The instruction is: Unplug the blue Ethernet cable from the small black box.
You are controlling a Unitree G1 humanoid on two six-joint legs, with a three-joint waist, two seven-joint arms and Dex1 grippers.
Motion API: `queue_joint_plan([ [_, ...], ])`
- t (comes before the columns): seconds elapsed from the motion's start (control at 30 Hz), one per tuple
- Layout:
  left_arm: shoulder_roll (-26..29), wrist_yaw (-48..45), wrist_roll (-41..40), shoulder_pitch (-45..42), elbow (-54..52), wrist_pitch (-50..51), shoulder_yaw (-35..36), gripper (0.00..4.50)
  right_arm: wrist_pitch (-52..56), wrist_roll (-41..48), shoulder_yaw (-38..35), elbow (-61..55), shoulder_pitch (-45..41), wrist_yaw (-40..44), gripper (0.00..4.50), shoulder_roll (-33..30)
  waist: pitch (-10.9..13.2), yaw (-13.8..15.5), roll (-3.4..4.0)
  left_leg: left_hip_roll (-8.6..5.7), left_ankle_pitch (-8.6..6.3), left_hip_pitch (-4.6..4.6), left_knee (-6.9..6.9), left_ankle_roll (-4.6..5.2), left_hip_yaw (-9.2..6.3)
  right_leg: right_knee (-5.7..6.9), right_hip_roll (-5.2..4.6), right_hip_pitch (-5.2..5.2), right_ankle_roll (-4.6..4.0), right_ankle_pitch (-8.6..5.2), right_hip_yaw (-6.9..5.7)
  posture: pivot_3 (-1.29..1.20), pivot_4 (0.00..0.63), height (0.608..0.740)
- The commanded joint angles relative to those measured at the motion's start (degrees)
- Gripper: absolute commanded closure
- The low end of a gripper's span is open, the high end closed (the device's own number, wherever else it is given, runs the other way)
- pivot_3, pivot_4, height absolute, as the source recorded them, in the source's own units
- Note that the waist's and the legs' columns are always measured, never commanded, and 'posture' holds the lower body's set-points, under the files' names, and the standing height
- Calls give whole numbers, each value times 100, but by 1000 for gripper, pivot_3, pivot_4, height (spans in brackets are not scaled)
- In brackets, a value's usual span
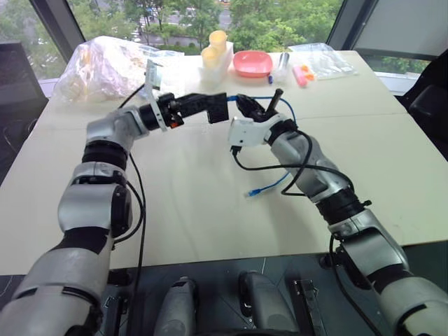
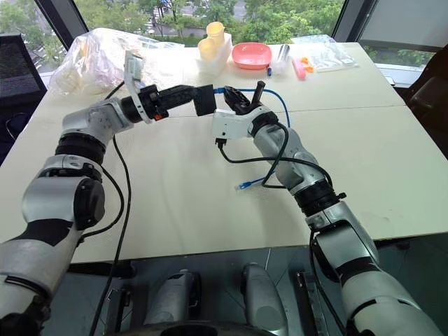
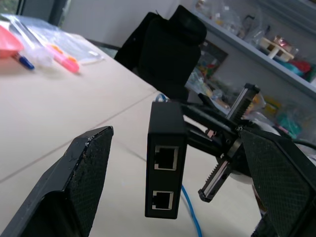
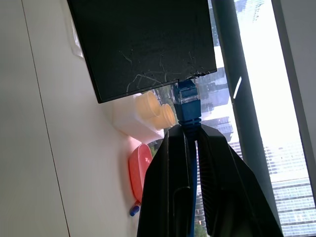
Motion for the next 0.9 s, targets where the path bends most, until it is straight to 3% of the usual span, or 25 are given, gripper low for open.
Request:
queue_joint_plan([
  [0.03, -32, -31, 95, -166, 28, -175, 130, 789, 90, -4, -59, -331, -43, -23, 4500, 99, 0, -4, 0, 0, 0, 0, 0, 0, 0, 0, 0, 0, 0, 0, 0, 0, 150, 740],
  [0.37, -61, -160, 134, -197, 57, -91, 322, 3936, 210, -47, 1, -586, 87, 60, 4500, 183, 0, 3, 0, 0, 0, 0, 0, 0, -1, 0, 0, 0, 1, 0, 0, 0, 150, 740],
  [0.47, -68, -124, 174, -171, 40, -109, 322, 3973, 206, -60, 18, -626, 118, 93, 4500, 187, 0, 3, 0, 0, 0, 0, 1, 0, -1, 1, 0, 0, 1, 0, 0, 0, 150, 740],
  [0.67, 16, -228, 300, -71, -10, -201, 309, 3973, 379, 786, -334, -1050, 477, 966, 1817, 79, 0, 3, 0, 1, 0, 0, 0, 0, -3, 1, 1, 0, 2, 0, -1, 0, 150, 740],
  [0.77, 74, -345, 272, -39, -26, -158, 368, 3973, 1070, 1823, -913, -1531, 992, 1522, 253, 259, 0, 20, 0, 1, 0, 0, 2, 0, -4, 1, 0, 3, 2, 0, -3, 0, 150, 740],
  [0.8, 82, -369, 247, -42, -23, -130, 400, 3973, 1242, 2084, -1042, -1651, 1102, 1641, 48, 336, -1, 21, -1, 1, 0, 0, 2, 0, -4, 0, 0, 4, 2, 0, -3, 0, 150, 740],
  [0.9, 158, -919, 16, -49, -147, 432, 489, 3973, 3047, 4572, -2119, -2508, 1575, 2116, 48, 1501, -1, -2, -2, 3, 0, 1, 3, 0, -7, 2, 1, 6, 2, 1, -6, 0, 150, 740],
])
